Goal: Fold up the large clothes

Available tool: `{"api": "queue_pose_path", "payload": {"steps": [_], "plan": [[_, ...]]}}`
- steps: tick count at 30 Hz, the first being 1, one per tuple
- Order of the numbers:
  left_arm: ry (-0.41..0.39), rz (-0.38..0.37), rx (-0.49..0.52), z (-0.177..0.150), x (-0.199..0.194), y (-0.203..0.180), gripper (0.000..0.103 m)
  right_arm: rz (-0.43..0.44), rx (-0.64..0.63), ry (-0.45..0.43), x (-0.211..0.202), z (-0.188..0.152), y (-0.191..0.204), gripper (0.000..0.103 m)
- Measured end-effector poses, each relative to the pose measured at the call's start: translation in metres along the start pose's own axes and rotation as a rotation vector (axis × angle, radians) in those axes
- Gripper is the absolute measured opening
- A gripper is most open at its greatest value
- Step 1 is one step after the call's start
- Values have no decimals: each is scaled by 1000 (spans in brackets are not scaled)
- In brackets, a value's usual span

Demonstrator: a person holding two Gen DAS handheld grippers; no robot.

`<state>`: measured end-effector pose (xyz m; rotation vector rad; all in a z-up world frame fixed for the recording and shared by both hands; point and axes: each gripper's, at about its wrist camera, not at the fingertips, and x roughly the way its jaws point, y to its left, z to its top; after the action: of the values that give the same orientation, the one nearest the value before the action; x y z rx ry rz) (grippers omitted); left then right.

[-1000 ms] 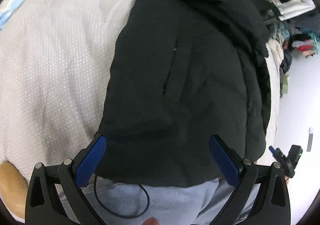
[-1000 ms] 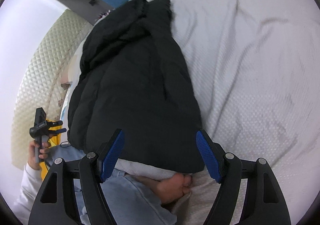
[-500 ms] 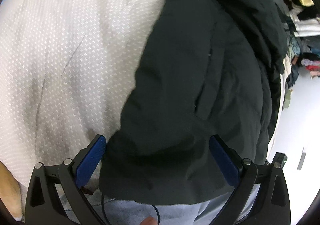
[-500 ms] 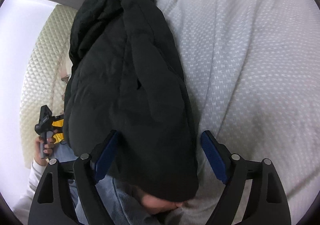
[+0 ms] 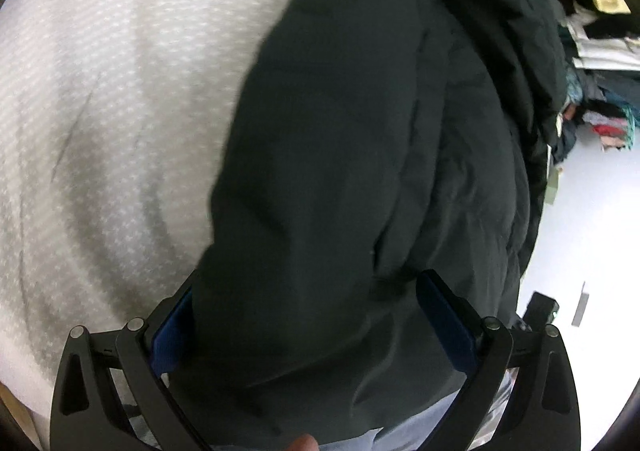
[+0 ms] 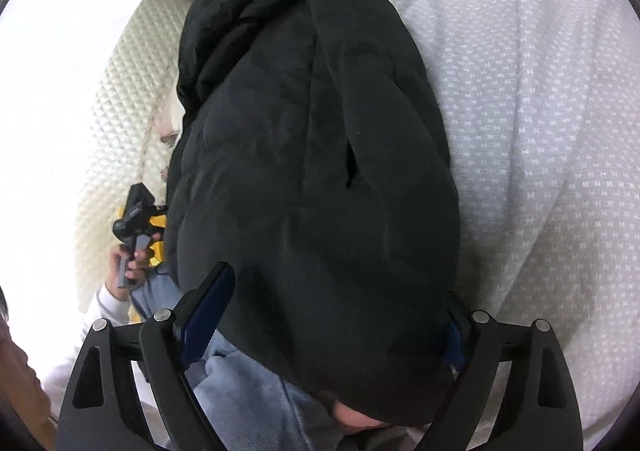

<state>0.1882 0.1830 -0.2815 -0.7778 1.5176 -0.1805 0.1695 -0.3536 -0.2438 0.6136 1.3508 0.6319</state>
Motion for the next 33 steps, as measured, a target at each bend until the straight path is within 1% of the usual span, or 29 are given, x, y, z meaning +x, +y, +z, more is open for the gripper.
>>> {"api": "queue_pose_path", "payload": {"steps": [3, 6, 9, 11, 13, 14, 16, 18, 22, 23, 25, 27, 29, 30, 32, 33], "plan": [[7, 4, -5, 3, 3, 0, 101, -6, 32, 33, 13, 3, -10, 89], [20, 12, 31, 2, 6, -8, 101, 5, 14, 64, 22, 6, -6, 90], [14, -37, 114, -4, 1, -22, 101, 30, -30, 63, 19, 10, 8, 90], [6, -92, 138, -7, -6, -25, 100, 46, -59, 56, 17, 11, 16, 90], [6, -209, 176, -12, -16, -31, 95, 75, -80, 42, 11, 10, 21, 90], [1, -236, 200, -15, -20, -36, 93, 84, -87, 37, 10, 11, 23, 90], [-19, -249, 235, -20, -25, -44, 93, 107, -111, 22, 3, 9, 26, 90], [-23, -245, 226, -21, -24, -45, 93, 114, -121, 14, 2, 8, 27, 90], [-3, -191, 114, -6, -5, -39, 93, 94, -91, 26, 11, 9, 19, 90], [-1, -180, 99, -6, 4, -34, 92, 87, -81, 31, 15, 10, 17, 90], [1, -165, 95, -4, 8, -34, 91, 98, -72, 37, 19, 11, 14, 90], [-3, -186, 91, -7, 9, -37, 90, 116, -100, 43, 16, 9, 13, 88], [-27, -235, 87, -10, 9, -40, 84, 139, -125, 33, 12, 10, 19, 86], [-49, -256, 92, -14, 9, -43, 83, 150, -129, 27, 10, 10, 21, 80], [-84, -273, 124, -20, 9, -48, 83, 166, -149, 5, 5, 13, 31, 73], [-98, -282, 130, -22, 9, -50, 81, 166, -160, -1, 4, 14, 36, 70]]}}
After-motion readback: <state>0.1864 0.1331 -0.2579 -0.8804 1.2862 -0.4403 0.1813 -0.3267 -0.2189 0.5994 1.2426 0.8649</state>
